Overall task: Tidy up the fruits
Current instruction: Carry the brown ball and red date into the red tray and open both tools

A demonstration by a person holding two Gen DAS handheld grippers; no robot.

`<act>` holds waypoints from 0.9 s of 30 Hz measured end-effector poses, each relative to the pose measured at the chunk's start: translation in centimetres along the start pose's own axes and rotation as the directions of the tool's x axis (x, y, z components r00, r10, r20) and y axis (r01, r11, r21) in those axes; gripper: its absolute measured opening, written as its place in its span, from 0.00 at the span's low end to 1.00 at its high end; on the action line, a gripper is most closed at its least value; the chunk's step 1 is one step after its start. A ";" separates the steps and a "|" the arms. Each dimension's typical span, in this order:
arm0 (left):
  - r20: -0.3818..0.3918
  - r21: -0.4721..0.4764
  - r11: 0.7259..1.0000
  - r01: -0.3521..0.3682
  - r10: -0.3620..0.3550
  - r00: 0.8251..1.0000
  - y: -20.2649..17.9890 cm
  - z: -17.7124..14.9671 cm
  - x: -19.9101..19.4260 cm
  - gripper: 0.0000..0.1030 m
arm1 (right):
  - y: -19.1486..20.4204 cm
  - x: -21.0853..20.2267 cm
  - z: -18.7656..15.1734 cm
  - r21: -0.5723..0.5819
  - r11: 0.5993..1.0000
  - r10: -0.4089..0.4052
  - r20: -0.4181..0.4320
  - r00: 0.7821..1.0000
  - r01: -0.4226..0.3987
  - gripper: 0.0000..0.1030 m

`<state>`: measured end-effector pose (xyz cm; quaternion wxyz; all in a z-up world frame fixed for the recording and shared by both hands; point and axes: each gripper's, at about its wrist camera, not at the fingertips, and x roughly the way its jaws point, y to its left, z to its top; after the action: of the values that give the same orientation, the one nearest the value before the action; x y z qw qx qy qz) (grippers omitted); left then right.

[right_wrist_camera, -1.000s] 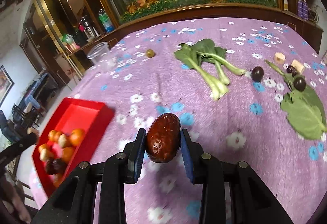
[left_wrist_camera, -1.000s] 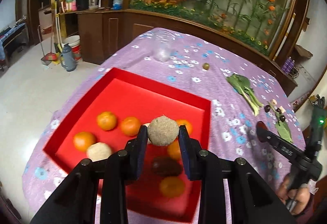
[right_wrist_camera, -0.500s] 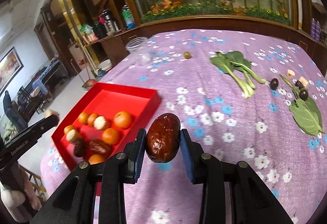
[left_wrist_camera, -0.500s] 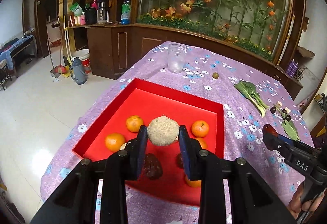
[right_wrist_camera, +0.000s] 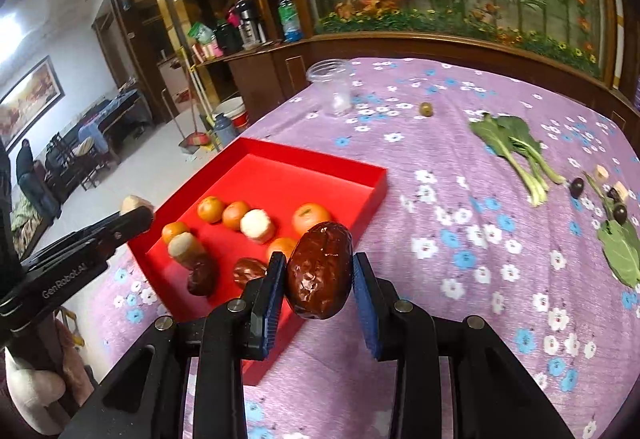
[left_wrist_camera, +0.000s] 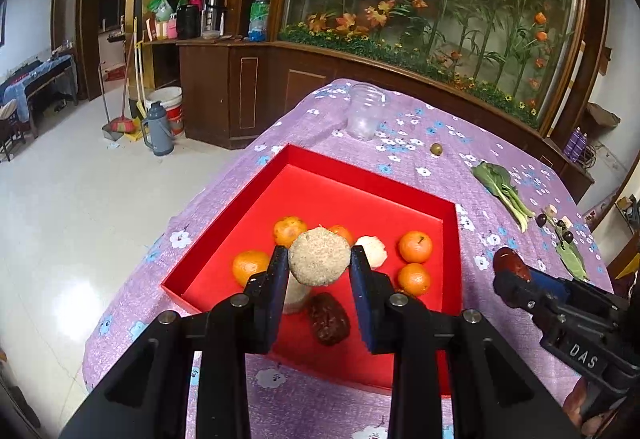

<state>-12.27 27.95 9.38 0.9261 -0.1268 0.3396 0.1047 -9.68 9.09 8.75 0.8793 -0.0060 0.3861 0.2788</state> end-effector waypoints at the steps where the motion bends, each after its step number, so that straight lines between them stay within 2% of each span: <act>1: -0.006 -0.008 1.000 0.001 -0.001 1.000 0.3 0.0 0.4 0.29 | 0.3 0.3 0.1 -0.004 1.000 0.006 -0.004 1.000 -0.006 0.36; 11: -0.117 -0.094 0.996 0.001 -0.012 0.993 3.5 0.2 4.8 0.29 | 4.5 4.6 0.3 -0.069 0.995 0.071 -0.070 0.995 -0.076 0.36; 20: -0.120 -0.096 0.995 0.000 -0.012 0.993 3.8 0.0 5.5 0.29 | 5.8 6.2 -0.6 -0.094 0.989 0.101 -0.109 0.989 -0.111 0.36; 22: -0.119 -0.099 0.995 0.001 -0.013 0.993 3.8 0.0 5.5 0.33 | 5.8 6.5 -0.9 -0.093 0.988 0.108 -0.118 0.987 -0.120 0.36; 24: -0.116 -0.110 0.994 0.002 -0.015 0.993 3.9 0.1 5.5 0.50 | 5.9 6.6 -1.0 -0.093 0.988 0.115 -0.121 0.986 -0.126 0.37; 26: -0.112 -0.122 0.993 0.003 -0.016 0.994 4.1 0.2 5.3 0.58 | 6.0 6.6 -1.1 -0.096 0.986 0.122 -0.118 0.985 -0.133 0.37; 27: -0.110 -0.125 0.992 0.004 -0.018 0.994 4.1 0.2 5.3 0.60 | 6.1 6.6 -1.1 -0.099 0.986 0.123 -0.116 0.986 -0.135 0.37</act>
<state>-9.34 32.44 5.43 0.8967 -0.1917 0.3826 0.1133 -9.85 17.18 4.75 0.8354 -0.0431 0.4177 0.3546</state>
